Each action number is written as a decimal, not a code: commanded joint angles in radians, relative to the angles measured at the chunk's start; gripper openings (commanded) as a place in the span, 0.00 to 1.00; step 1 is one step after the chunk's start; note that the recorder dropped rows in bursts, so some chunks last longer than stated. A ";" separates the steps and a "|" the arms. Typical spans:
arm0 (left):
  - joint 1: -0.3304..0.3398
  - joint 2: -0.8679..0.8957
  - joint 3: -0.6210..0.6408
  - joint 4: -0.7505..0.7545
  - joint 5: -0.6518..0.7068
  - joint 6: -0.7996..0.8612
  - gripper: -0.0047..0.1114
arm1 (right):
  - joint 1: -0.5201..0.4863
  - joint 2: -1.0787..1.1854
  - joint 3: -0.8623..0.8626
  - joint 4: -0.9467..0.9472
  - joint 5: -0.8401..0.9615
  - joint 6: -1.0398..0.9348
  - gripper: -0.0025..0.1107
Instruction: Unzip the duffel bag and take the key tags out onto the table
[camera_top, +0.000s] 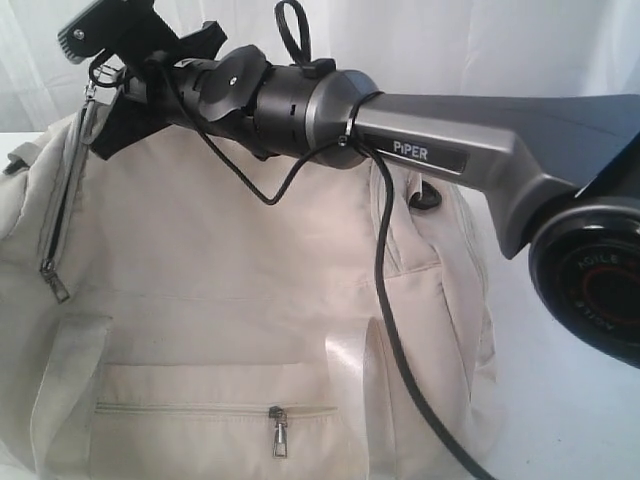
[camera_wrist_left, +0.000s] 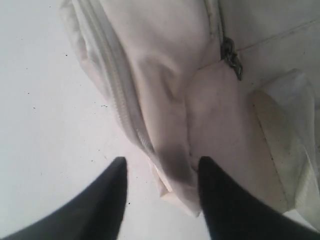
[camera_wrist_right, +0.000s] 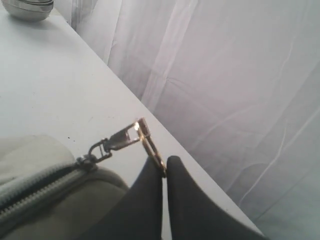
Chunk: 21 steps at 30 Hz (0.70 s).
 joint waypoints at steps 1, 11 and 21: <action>0.001 -0.008 -0.004 -0.001 -0.051 0.007 0.65 | -0.009 -0.032 -0.008 0.003 -0.003 0.009 0.02; 0.001 0.236 -0.004 -0.311 -0.606 0.198 0.64 | -0.013 -0.043 -0.008 0.003 0.108 0.009 0.02; -0.008 0.346 -0.103 -0.315 -0.660 0.115 0.59 | -0.013 -0.052 -0.008 0.003 0.169 0.009 0.02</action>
